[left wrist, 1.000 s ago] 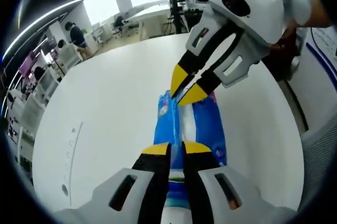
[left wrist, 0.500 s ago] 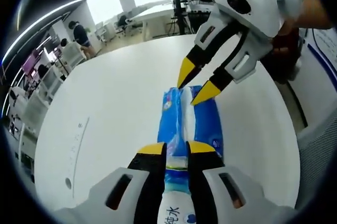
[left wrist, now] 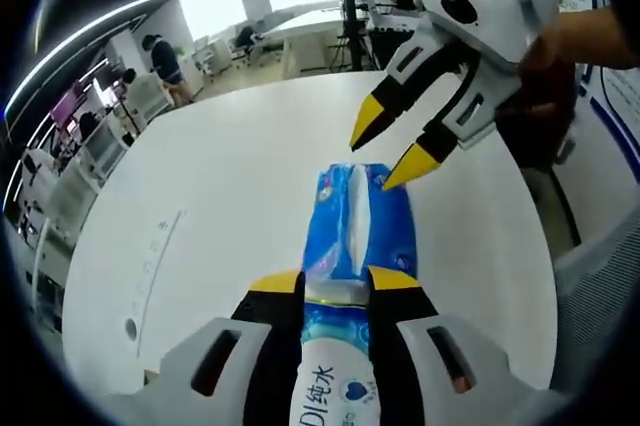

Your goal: Operate the shoe box by opening the lid, removing the specified soft item, and placing it in the target area until the item is outside and the box remains undamaged.

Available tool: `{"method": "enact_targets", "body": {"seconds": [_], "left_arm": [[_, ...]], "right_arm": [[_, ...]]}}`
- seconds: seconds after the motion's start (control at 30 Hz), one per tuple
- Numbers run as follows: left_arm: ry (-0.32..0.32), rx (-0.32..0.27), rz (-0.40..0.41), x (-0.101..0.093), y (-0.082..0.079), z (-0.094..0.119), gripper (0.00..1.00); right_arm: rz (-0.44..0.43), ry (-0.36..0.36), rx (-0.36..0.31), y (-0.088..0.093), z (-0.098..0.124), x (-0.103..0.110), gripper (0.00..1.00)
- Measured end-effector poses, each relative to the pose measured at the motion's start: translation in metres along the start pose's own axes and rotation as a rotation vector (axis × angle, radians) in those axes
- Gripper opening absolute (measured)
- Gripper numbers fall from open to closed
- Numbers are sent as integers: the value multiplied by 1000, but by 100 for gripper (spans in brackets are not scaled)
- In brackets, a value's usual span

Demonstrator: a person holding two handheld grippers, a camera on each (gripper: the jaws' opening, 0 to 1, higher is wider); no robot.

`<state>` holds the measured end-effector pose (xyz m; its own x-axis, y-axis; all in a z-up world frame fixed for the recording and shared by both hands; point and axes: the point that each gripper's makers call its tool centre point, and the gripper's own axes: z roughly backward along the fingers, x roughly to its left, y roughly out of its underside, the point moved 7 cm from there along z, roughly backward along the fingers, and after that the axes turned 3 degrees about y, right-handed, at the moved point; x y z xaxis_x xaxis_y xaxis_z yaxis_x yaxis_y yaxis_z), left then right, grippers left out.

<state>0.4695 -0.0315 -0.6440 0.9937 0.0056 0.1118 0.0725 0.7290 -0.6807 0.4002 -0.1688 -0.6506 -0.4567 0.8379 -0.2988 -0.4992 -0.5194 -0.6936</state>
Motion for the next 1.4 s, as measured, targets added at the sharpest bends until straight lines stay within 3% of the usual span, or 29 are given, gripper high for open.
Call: {"method": "enact_targets", "body": {"seconds": [0.43,0.8,1.07,1.4], "left_arm": [[-16,-13,38,-6,4,21,32],[-47,-65,108,-9,10,48,41],[-48,-98,138,-22,13,64,48],[-76,-119,163,-30,27,84,55]], "right_arm": [[-71,0,-25,-10,16,7,31],[-135,-2,-46,-18,29,20,43],[-159,6,-65,-22,38,30,52],[-194,10,-59,-21,47,43,61]]}}
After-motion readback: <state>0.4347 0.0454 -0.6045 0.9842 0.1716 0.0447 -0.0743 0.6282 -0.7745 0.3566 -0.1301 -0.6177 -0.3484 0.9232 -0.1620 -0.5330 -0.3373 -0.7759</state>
